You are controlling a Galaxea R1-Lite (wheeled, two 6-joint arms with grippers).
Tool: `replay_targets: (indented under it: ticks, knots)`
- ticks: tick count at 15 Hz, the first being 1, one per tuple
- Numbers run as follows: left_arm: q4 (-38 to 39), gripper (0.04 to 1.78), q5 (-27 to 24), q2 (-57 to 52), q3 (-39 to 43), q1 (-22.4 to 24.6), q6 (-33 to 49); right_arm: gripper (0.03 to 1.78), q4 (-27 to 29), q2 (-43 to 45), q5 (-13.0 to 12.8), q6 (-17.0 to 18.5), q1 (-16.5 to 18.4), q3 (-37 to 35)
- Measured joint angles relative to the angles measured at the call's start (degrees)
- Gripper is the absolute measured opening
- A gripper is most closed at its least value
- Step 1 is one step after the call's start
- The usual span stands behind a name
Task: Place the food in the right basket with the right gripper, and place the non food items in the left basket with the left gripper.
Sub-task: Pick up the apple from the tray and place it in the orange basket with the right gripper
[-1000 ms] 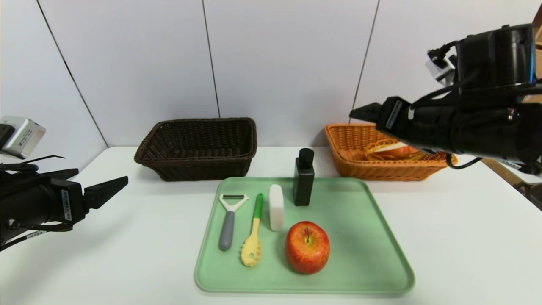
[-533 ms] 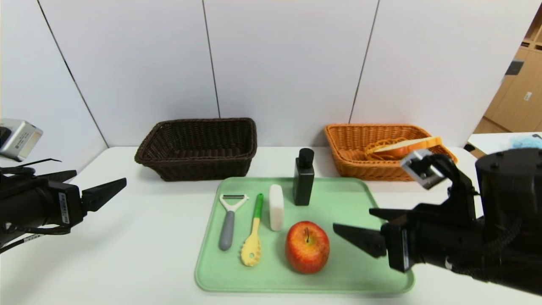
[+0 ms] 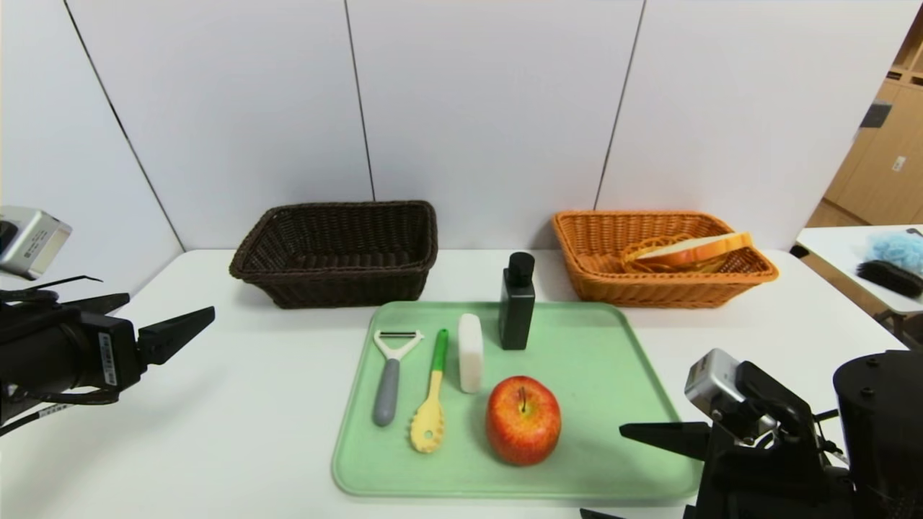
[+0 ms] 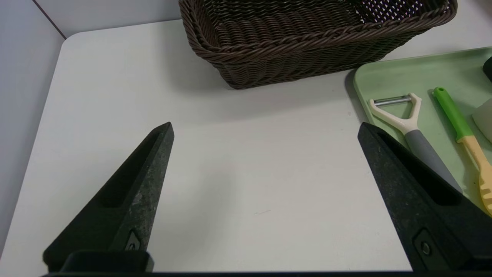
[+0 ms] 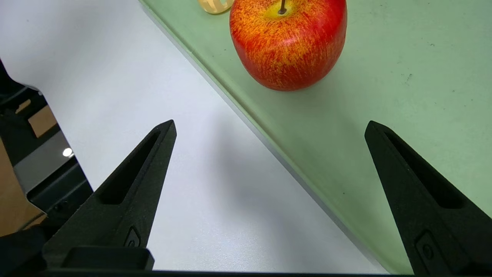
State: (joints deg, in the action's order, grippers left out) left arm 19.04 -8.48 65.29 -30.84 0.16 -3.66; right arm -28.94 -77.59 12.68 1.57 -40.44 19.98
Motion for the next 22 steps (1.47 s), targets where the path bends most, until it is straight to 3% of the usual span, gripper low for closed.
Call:
replay_targets:
  ticks: [3,7,13,22]
  knots:
    - [0.0,1.69,0.0,-0.3,0.6,0.0,0.0,1.69,-4.0,-3.1,0.0,-2.6,0.1,-0.1]
    - [0.0,1.69,0.0,-0.7,0.8,0.0,0.0,1.69,-15.2,-9.8,0.1,-4.2,0.0,-0.4]
    - [0.0,1.69,0.0,-0.4,0.7,0.0,-0.2,1.69,-18.5,-17.3,0.7,-3.9,-1.3,0.9]
    - [0.0,1.69,0.0,-0.4,1.0,0.0,0.1,1.7,-27.7,-26.8,-0.7,-3.9,-1.3,3.0]
